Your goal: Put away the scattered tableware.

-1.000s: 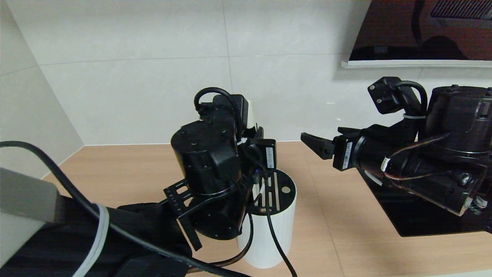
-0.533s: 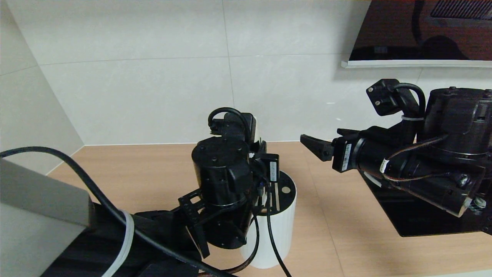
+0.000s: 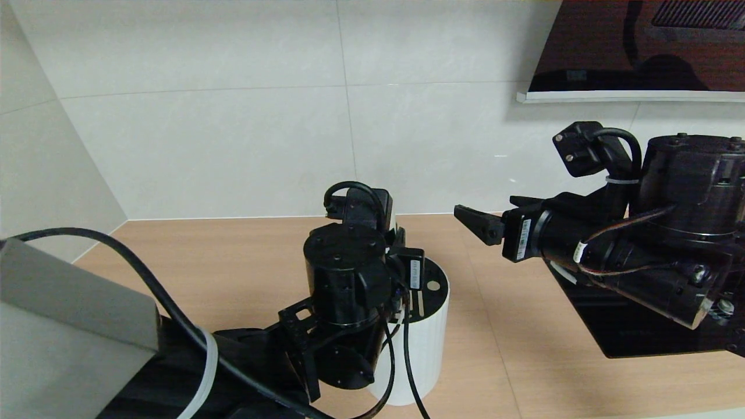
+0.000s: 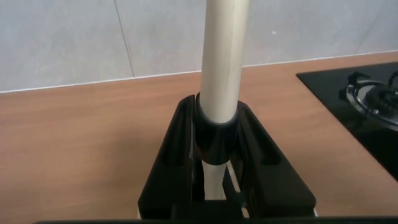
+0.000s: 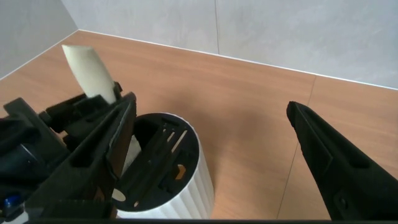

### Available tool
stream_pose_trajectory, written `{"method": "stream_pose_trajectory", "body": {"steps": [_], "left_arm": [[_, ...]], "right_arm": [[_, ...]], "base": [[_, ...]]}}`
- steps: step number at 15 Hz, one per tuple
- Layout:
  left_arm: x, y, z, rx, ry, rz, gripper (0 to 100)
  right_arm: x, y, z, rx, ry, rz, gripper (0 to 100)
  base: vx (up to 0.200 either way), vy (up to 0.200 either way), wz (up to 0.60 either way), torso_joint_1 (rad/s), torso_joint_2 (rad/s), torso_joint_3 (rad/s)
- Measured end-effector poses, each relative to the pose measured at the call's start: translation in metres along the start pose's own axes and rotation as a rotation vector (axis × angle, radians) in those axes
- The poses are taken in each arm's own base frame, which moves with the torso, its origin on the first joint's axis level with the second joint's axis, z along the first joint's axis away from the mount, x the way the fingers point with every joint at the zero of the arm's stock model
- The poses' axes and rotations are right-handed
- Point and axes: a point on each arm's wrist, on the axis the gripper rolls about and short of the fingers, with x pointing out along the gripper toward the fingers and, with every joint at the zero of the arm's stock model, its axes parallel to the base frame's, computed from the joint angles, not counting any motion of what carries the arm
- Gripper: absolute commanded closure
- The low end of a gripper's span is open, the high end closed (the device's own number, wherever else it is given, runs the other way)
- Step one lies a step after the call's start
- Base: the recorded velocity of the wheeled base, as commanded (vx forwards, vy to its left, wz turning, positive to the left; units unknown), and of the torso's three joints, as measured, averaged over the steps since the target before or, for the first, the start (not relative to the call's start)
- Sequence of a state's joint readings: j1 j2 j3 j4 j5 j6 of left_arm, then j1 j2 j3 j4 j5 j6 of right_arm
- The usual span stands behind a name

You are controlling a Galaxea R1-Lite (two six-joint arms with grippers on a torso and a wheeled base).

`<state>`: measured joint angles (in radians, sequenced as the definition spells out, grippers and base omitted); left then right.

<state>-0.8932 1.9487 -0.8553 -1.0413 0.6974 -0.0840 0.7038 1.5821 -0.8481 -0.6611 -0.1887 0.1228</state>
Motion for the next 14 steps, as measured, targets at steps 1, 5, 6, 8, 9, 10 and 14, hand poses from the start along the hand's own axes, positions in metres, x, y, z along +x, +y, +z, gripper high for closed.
{"method": "stream_pose_trajectory", "body": {"steps": [1, 5, 6, 8, 9, 10, 14], "left_arm": [[-0.0006, -0.0002, -0.0016, 0.004, 0.005, -0.001, 100], [-0.0019, 0.0003, -0.0065, 0.022, 0.026, -0.003, 100], [-0.0018, 0.0003, -0.0068, 0.023, 0.027, -0.003, 100], [-0.0017, 0.0001, -0.0072, 0.023, 0.028, -0.003, 0], [-0.0016, 0.0001, -0.0075, 0.024, 0.029, -0.003, 0], [-0.0016, 0.0001, -0.0076, 0.024, 0.029, -0.003, 0], [-0.0022, 0.0005, -0.0066, 0.023, 0.027, -0.003, 0]], "right_arm": [[0.0004, 0.0000, -0.0003, 0.000, 0.001, 0.000, 0], [0.0003, -0.0001, -0.0014, -0.002, 0.003, 0.000, 0], [0.0003, -0.0001, -0.0012, -0.002, 0.001, 0.000, 0], [0.0003, 0.0001, -0.0014, -0.002, 0.002, 0.001, 0], [0.0004, 0.0003, -0.0015, -0.002, 0.002, 0.001, 0], [0.0004, 0.0003, -0.0015, -0.002, 0.002, 0.001, 0], [0.0004, 0.0003, -0.0014, -0.002, 0.001, 0.001, 0]], "base": [[0.000, 0.000, 0.00, 0.000, 0.00, 0.000], [0.000, 0.000, 0.00, 0.000, 0.00, 0.000], [0.000, 0.000, 0.00, 0.000, 0.00, 0.000], [0.000, 0.000, 0.00, 0.000, 0.00, 0.000], [0.000, 0.000, 0.00, 0.000, 0.00, 0.000], [0.000, 0.000, 0.00, 0.000, 0.00, 0.000], [0.000, 0.000, 0.00, 0.000, 0.00, 0.000]]}}
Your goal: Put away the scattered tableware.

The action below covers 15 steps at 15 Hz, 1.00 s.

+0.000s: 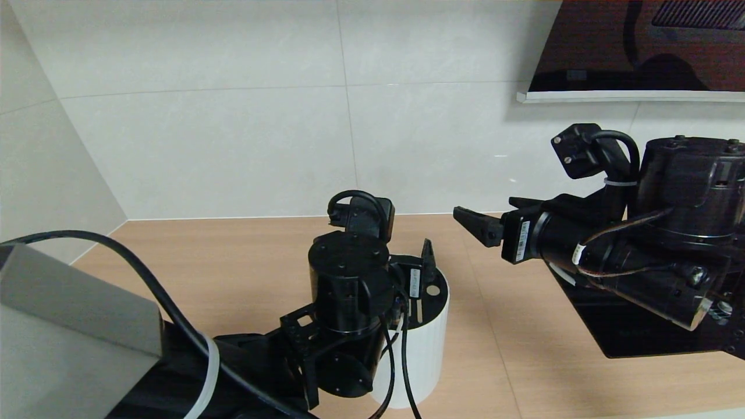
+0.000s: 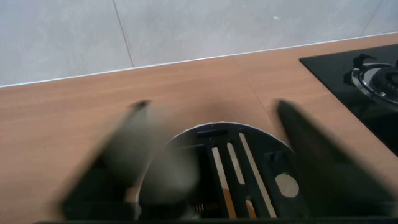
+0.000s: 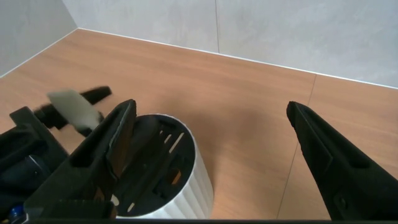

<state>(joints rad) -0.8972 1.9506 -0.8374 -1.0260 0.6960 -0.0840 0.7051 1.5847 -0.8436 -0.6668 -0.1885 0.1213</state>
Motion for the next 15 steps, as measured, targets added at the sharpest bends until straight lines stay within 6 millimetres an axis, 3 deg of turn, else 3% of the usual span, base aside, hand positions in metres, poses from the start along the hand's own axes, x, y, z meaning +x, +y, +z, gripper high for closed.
{"method": "stream_pose_trajectory", "body": {"steps": [6, 9, 15], "left_arm": [[-0.005, 0.004, 0.009, -0.016, -0.018, -0.007, 0], [-0.020, 0.016, 0.032, -0.059, -0.064, -0.051, 0], [-0.061, 0.078, 0.090, -0.150, -0.222, -0.129, 0]], "right_arm": [[0.000, 0.000, 0.000, 0.001, -0.001, 0.000, 0], [-0.003, -0.002, 0.005, 0.007, -0.020, -0.004, 0], [-0.026, -0.023, 0.028, 0.023, -0.103, -0.072, 0]], "base": [[0.000, 0.000, 0.00, 0.000, 0.00, 0.000], [0.000, 0.000, 0.00, 0.000, 0.00, 0.000], [0.000, 0.000, 0.00, 0.000, 0.00, 0.000]]}}
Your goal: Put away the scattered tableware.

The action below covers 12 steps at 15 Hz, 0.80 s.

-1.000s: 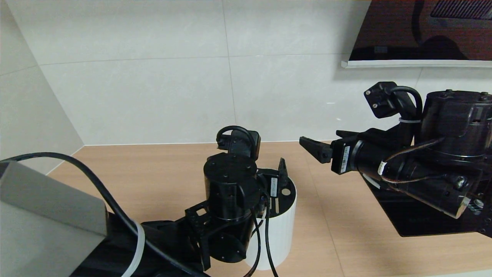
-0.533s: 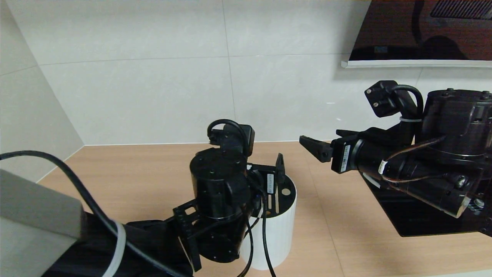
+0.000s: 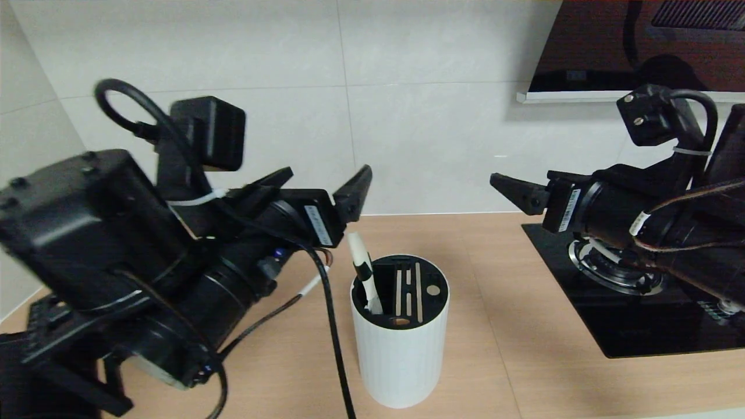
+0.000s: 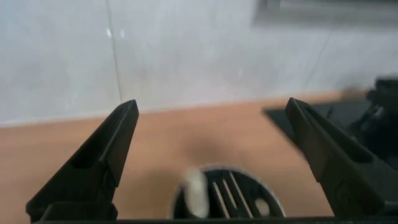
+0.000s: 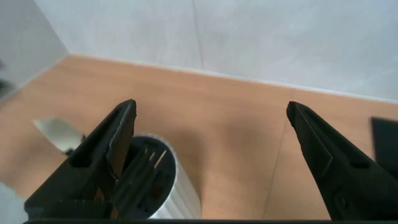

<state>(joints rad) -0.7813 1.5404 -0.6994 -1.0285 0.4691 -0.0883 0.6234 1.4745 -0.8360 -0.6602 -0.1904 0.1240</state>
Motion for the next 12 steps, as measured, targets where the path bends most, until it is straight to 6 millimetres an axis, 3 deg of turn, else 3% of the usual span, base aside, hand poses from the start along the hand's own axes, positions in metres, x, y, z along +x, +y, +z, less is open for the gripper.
{"method": "stream_pose_trajectory", "body": {"steps": [3, 6, 12], "left_arm": [[-0.023, 0.036, 0.031, -0.012, -0.094, 0.057, 0], [-0.057, 0.062, 0.046, 0.003, -0.123, 0.119, 0], [-0.146, 0.099, 0.054, 0.068, -0.024, 0.235, 0]], "right_arm": [[-0.031, -0.019, 0.020, 0.010, -0.086, -0.056, 0], [-0.075, -0.032, 0.033, 0.016, -0.172, -0.092, 0], [-0.167, -0.055, 0.023, -0.035, -0.216, -0.257, 0]], "base": [[0.000, 0.000, 0.00, 0.000, 0.00, 0.000], [0.000, 0.000, 0.00, 0.000, 0.00, 0.000], [0.000, 0.000, 0.00, 0.000, 0.00, 0.000]]}}
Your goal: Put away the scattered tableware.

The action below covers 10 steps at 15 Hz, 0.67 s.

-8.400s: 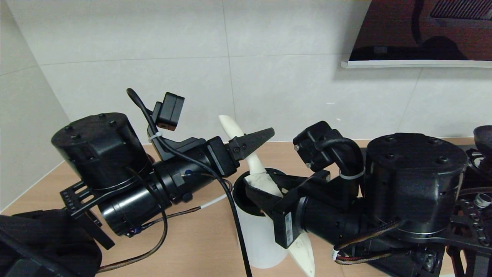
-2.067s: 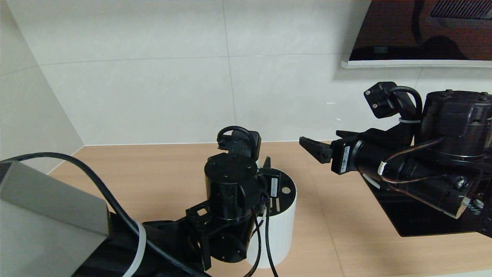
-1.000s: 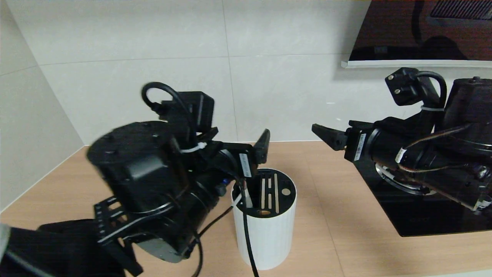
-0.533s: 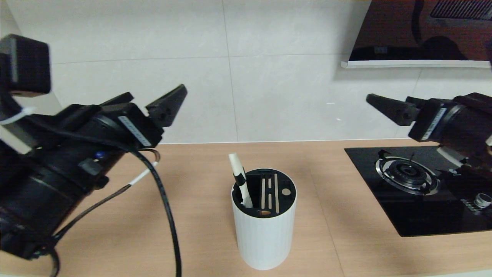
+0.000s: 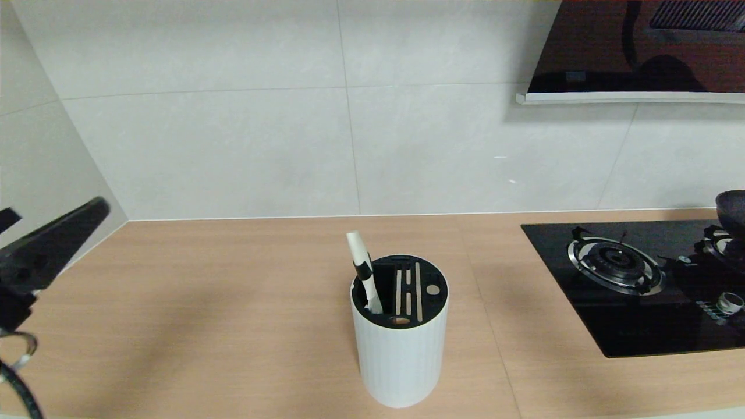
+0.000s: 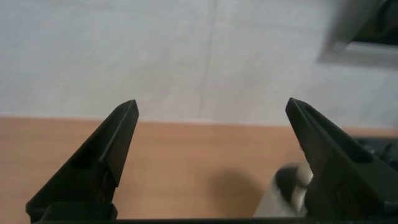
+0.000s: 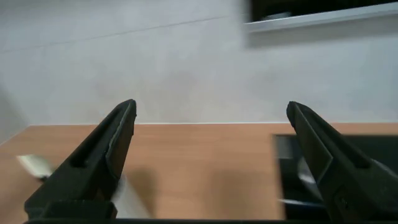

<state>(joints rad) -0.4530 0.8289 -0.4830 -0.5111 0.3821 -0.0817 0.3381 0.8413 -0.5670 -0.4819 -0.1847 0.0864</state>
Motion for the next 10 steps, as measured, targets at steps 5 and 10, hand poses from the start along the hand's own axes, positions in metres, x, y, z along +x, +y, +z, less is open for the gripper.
{"method": "stream_pose_trajectory", "body": {"steps": [5, 10], "left_arm": [[-0.085, 0.033, -0.006, 0.058, -0.008, 0.081, 0], [-0.134, 0.038, -0.025, 0.179, -0.077, 0.164, 0]], "right_arm": [[-0.093, -0.017, -0.010, -0.051, 0.007, -0.064, 0], [-0.152, -0.020, -0.044, -0.133, -0.031, -0.139, 0]], "base": [[0.000, 0.000, 0.00, 0.000, 0.00, 0.000], [0.000, 0.000, 0.00, 0.000, 0.00, 0.000]]}}
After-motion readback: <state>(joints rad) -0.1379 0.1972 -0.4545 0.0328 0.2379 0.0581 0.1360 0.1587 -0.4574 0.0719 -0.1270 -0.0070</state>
